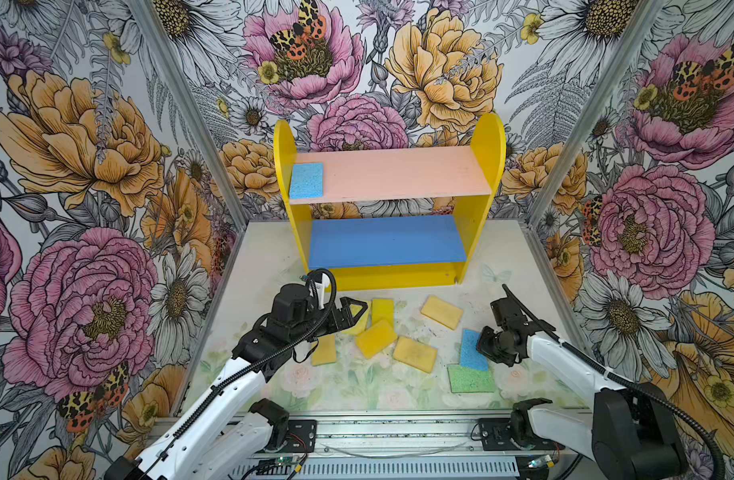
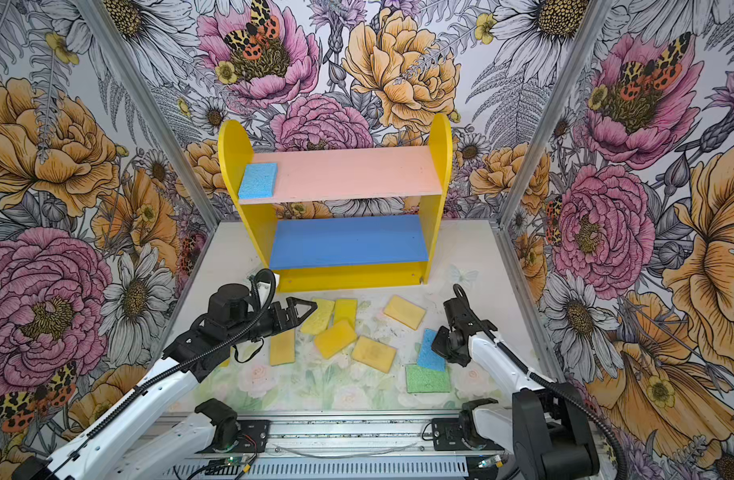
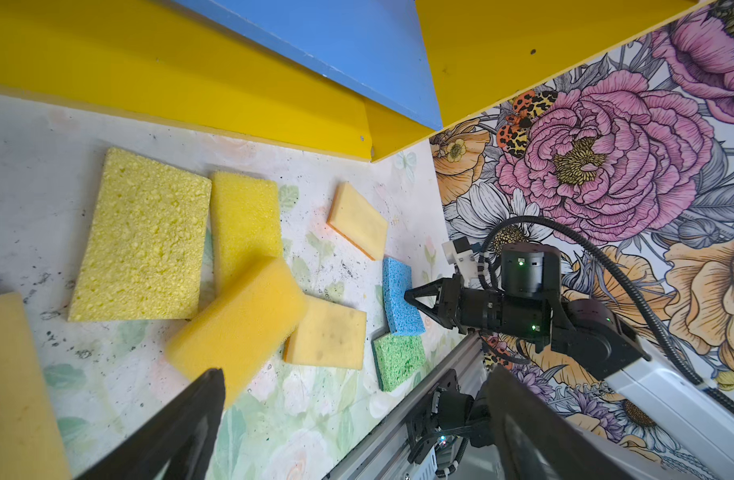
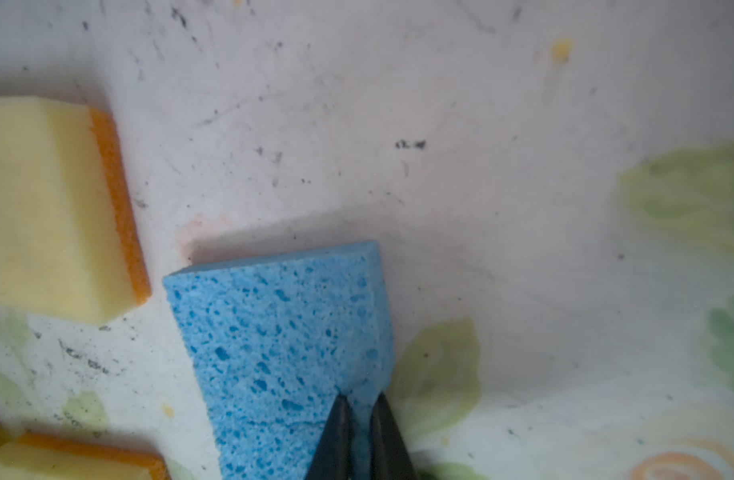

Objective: Place and organize the cleaning sponges onto the shelf
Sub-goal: 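Lower the right gripper onto the second blue sponge while the left arm draws back, then grasp the blue sponge by its edge with the right gripper and lift it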

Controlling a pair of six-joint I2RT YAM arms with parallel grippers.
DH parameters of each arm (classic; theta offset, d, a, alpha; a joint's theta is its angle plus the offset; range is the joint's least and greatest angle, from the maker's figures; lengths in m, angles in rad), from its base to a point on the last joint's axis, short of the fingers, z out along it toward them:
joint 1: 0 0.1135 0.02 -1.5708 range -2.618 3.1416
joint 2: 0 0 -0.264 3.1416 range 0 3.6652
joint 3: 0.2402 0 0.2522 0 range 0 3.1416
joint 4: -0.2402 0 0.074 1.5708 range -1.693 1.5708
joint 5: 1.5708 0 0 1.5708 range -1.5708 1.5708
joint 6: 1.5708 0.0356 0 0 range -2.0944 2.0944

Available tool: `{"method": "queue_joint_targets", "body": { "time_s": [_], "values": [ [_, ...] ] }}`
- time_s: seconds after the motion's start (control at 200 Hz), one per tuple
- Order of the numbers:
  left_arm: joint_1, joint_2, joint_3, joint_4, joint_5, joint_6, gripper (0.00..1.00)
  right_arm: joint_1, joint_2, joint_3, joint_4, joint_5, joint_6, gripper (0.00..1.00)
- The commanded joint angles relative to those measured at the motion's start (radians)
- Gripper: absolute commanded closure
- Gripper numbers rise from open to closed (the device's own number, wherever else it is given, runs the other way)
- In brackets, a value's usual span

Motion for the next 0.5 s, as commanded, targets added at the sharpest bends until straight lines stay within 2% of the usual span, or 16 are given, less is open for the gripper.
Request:
{"method": "queue_joint_targets", "body": {
  "time_s": [0.0, 0.135, 0.35, 0.495],
  "values": [
    [0.004, -0.002, -0.018, 0.065, 0.036, -0.031, 0.01, 0.008, -0.071, 0.04, 0.017, 0.001, -0.006, 0.95],
    [-0.011, 0.035, -0.02, 0.195, 0.08, -0.083, 0.01, 0.078, -0.056, 0.15, 0.016, -0.04, -0.014, 0.96],
    [-0.062, 0.085, -0.012, 0.28, 0.056, -0.124, 0.01, 0.272, 0.032, 0.391, 0.02, -0.101, -0.026, 0.98],
    [-0.053, 0.071, -0.057, 0.36, 0.053, -0.171, 0.03, 0.38, 0.128, 0.573, 0.034, -0.204, -0.069, 0.97]
  ]
}}
